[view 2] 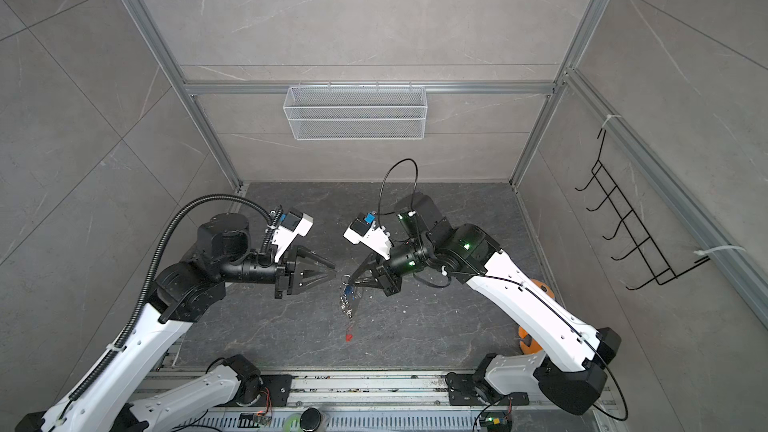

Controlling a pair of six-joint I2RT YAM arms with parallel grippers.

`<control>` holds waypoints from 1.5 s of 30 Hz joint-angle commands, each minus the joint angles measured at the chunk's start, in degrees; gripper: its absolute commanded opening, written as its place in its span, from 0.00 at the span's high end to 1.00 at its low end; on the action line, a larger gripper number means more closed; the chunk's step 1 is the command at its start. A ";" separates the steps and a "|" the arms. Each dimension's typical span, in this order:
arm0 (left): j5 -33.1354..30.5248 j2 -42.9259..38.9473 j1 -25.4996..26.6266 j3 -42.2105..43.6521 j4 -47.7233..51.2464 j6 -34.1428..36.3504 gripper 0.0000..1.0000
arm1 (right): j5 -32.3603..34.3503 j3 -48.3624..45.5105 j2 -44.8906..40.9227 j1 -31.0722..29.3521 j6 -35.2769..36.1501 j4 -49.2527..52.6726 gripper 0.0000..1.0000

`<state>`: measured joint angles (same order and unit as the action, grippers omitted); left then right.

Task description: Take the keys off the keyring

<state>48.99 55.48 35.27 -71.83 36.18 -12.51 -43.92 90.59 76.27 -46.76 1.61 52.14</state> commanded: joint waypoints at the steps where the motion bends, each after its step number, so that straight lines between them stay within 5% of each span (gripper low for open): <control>1: 4.18 0.51 0.00 -2.86 3.34 2.15 0.68 | 0.45 2.99 0.75 -1.26 2.89 4.35 1.00; 20: 9.22 2.97 0.09 -2.53 4.59 1.39 0.72 | 4.28 8.10 3.97 -3.63 3.49 4.56 1.00; 29: 8.42 3.14 0.12 -2.70 4.44 1.98 0.88 | 5.06 8.82 4.24 -4.27 3.24 4.60 1.00; 32: 8.43 3.14 0.21 -2.62 4.03 1.85 1.00 | 5.32 8.72 4.07 -4.31 2.92 3.98 1.00; 38: 4.77 -0.16 0.32 -0.16 -3.08 -2.13 1.00 | 5.31 6.59 3.06 -4.65 2.01 0.69 1.00; 45: 6.12 -1.09 0.28 -0.20 -5.55 -3.35 1.00 | 5.75 2.11 0.42 -4.71 0.49 -5.59 0.77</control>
<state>53.63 54.78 35.38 -70.72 34.70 -14.52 -38.54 94.08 78.04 -51.27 2.81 50.06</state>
